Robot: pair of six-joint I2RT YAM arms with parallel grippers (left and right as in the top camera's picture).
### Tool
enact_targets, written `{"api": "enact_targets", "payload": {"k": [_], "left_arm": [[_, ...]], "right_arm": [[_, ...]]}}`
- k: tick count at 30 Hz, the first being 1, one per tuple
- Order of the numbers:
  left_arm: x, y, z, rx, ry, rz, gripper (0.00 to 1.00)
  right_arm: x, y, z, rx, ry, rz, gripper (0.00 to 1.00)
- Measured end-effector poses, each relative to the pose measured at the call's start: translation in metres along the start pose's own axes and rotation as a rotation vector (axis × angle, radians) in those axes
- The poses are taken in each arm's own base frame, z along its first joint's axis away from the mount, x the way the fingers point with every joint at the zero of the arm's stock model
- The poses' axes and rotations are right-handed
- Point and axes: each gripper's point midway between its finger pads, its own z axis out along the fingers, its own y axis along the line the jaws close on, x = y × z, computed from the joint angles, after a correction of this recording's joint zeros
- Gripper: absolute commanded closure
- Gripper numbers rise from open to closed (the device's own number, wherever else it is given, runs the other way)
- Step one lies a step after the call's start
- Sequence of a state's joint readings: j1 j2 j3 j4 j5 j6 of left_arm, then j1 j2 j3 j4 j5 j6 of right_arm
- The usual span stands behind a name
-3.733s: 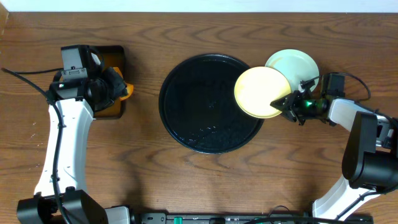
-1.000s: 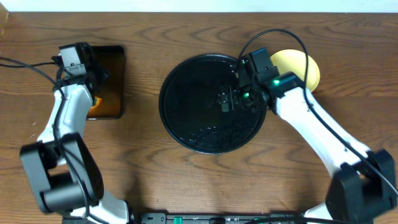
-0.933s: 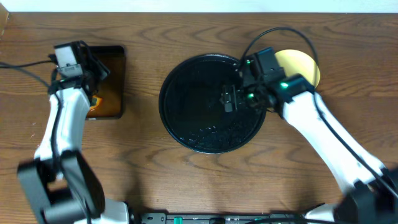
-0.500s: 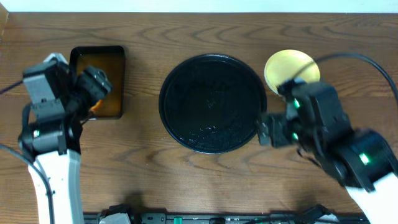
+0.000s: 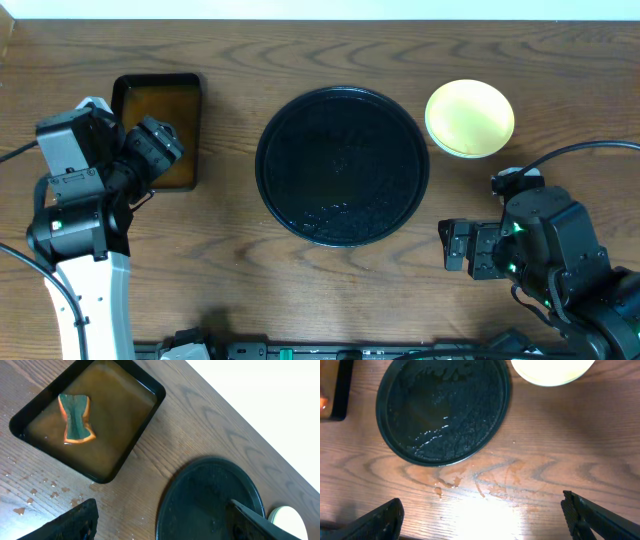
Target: Clean dirty plates on tray and stack at the side
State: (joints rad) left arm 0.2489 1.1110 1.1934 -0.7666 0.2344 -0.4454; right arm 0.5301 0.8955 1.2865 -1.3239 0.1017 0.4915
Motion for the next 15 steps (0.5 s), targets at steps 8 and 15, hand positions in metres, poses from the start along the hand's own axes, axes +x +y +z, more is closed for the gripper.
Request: {"api": "enact_targets", "payload": {"k": [8, 15], "left_arm": [[0.0, 0.0, 0.0, 0.0, 0.001, 0.0, 0.19], [0.0, 0.0, 0.0, 0.0, 0.001, 0.0, 0.19]], "right_arm": [[0.014, -0.008, 0.001, 0.036, 0.056, -0.008, 0.01], [0.019, -0.028, 0.033, 0.092, 0.034, 0.053, 0.01]]}}
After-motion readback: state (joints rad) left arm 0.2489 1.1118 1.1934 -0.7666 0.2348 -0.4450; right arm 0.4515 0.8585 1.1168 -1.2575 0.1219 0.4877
